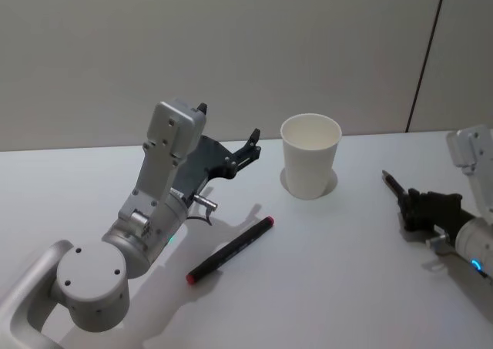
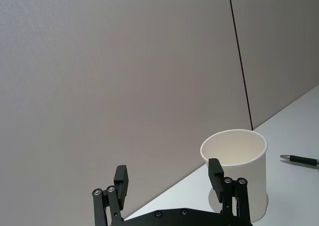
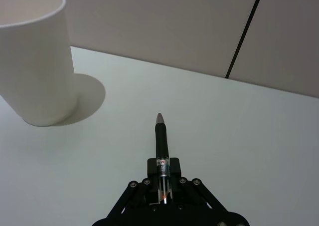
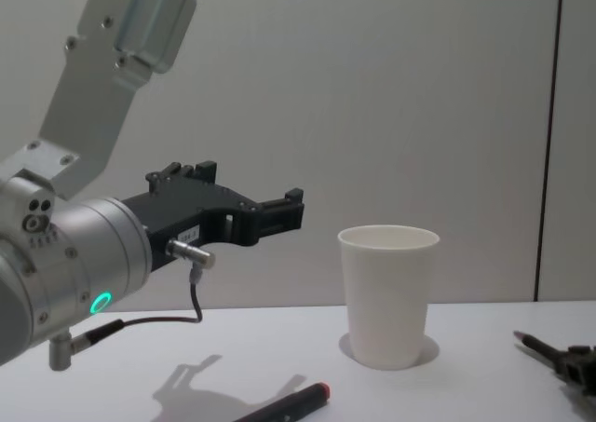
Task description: Place the pen into the pen holder.
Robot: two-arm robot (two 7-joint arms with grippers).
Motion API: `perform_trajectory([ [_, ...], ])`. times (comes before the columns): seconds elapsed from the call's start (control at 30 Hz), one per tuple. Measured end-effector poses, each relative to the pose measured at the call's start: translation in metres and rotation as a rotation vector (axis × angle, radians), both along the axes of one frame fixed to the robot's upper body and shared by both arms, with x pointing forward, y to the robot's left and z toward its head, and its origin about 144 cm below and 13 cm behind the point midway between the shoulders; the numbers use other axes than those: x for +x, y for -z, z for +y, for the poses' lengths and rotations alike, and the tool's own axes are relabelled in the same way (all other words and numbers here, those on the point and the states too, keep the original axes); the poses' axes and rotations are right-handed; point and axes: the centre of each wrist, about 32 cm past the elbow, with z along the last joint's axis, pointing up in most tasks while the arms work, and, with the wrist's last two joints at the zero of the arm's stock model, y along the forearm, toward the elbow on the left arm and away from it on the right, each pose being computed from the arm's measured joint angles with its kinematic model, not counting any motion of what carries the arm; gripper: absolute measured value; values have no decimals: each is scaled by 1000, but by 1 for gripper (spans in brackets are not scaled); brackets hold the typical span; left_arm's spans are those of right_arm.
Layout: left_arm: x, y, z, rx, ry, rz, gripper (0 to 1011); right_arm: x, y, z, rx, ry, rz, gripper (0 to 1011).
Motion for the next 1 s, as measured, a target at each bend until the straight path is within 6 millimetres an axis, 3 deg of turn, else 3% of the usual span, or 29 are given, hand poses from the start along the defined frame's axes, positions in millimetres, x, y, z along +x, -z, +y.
perform_trajectory([
  [1.0,0,0,0,0,0,0,1001,-9,-9,-9,11,-184,-232,134],
])
